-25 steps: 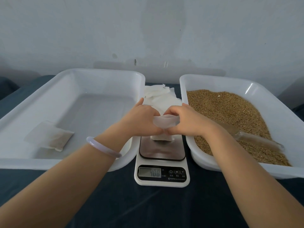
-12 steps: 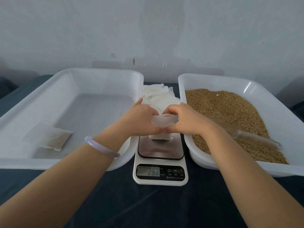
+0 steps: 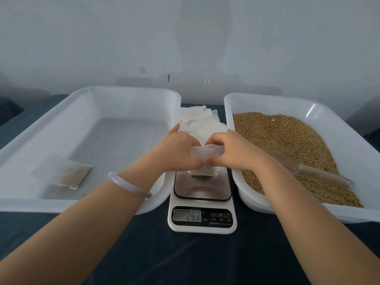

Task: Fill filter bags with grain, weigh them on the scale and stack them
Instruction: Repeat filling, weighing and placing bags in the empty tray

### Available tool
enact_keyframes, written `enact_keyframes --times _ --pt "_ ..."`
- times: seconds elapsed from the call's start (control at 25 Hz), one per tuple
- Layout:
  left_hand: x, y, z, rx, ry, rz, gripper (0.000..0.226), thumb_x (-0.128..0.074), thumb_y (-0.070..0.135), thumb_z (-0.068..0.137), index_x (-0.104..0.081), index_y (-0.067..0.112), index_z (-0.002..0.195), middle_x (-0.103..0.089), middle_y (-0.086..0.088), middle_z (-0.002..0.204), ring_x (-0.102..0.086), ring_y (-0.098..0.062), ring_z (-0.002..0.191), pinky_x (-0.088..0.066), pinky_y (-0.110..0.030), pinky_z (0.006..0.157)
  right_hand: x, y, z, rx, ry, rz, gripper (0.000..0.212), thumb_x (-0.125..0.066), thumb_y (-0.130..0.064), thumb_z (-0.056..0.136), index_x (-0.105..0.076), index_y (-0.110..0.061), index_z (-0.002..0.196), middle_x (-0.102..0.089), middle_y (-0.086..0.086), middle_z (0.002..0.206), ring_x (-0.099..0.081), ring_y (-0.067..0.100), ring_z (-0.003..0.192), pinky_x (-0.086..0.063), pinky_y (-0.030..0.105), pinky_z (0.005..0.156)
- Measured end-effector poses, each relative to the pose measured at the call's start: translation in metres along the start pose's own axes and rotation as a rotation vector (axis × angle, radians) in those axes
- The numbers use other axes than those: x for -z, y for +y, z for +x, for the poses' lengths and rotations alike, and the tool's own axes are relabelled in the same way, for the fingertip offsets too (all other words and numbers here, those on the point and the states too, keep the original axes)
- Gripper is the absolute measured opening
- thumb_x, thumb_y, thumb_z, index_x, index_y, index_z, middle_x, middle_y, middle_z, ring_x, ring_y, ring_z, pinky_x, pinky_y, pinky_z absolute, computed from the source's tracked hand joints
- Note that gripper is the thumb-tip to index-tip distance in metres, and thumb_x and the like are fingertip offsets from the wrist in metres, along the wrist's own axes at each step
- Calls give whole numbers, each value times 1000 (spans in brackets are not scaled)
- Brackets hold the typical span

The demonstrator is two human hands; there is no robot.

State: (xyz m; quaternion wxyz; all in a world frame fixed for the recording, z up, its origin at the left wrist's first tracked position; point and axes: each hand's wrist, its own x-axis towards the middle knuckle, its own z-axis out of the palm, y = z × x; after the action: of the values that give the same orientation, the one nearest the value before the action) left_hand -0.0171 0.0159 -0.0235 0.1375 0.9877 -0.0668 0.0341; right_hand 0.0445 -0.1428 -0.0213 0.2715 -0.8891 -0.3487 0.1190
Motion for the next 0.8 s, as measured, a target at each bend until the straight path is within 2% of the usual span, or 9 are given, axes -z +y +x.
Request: enact_keyframes --times 0.16,0.24,0.32,0.4,0.48,0.56,0.6,0.72,0.8 --pt "-1 0 1 9 13 -3 32 -60 30 81 -46 27 52 -48 11 54 -46 -6 62 -8 -31 116 0 0 -2 16 45 -5 9 -74 -27 76 -65 -28 74 -63 -8 76 -51 2 71 -33 13 54" --pt "0 -2 1 43 13 -71 33 -61 29 82 -48 24 53 -49 11 53 -48 -7 66 -6 -27 115 1 0 -3 37 101 74 8 -73 -27 78 -67 -26 73 -65 -10 74 -52 -2 63 -35 11 54" --pt "3 -2 1 59 53 -204 33 -65 27 83 -52 22 54 -47 12 49 -50 -4 61 -9 -23 110 1 0 -3 69 168 141 9 -73 -25 79 -69 -28 72 -67 -11 74 -54 -1 65 -38 14 58" --pt "4 -2 -3 58 127 -274 28 -67 27 83 -56 20 59 -48 10 50 -46 -8 59 -20 -21 101 1 -2 -2 96 228 203 10 -72 -23 79 -69 -31 74 -67 -15 74 -58 -2 68 -41 15 60" --pt "6 -2 -6 71 206 -334 33 -68 27 83 -52 21 55 -46 7 51 -42 -12 56 -35 -21 79 1 -3 -1 97 258 263 13 -74 -24 79 -67 -34 84 -67 -18 80 -62 -4 78 -45 15 65" --pt "14 -10 -6 144 236 -401 40 -68 24 81 -44 21 50 -41 8 49 -37 -10 49 -31 -20 51 1 -2 -1 90 240 276 26 -76 -28 77 -63 -37 98 -67 -17 91 -63 -2 89 -48 17 74" --pt "18 -14 -5 188 225 -436 42 -68 22 80 -40 20 49 -37 8 49 -33 -9 48 -26 -20 45 0 -3 0 83 223 269 31 -77 -31 75 -61 -39 101 -66 -16 94 -62 -2 91 -48 18 77" --pt "29 -18 -5 225 179 -500 44 -69 20 80 -35 16 52 -31 3 55 -27 -13 51 -21 -21 44 -1 -4 1 87 184 229 35 -76 -38 74 -63 -32 106 -67 -14 97 -62 -1 91 -49 22 81" --pt "36 -16 -10 234 196 -580 40 -72 19 78 -41 15 53 -32 3 55 -28 -13 51 -23 -22 46 0 -4 1 77 185 231 35 -74 -39 75 -64 -28 107 -68 -14 96 -62 0 91 -48 21 79"
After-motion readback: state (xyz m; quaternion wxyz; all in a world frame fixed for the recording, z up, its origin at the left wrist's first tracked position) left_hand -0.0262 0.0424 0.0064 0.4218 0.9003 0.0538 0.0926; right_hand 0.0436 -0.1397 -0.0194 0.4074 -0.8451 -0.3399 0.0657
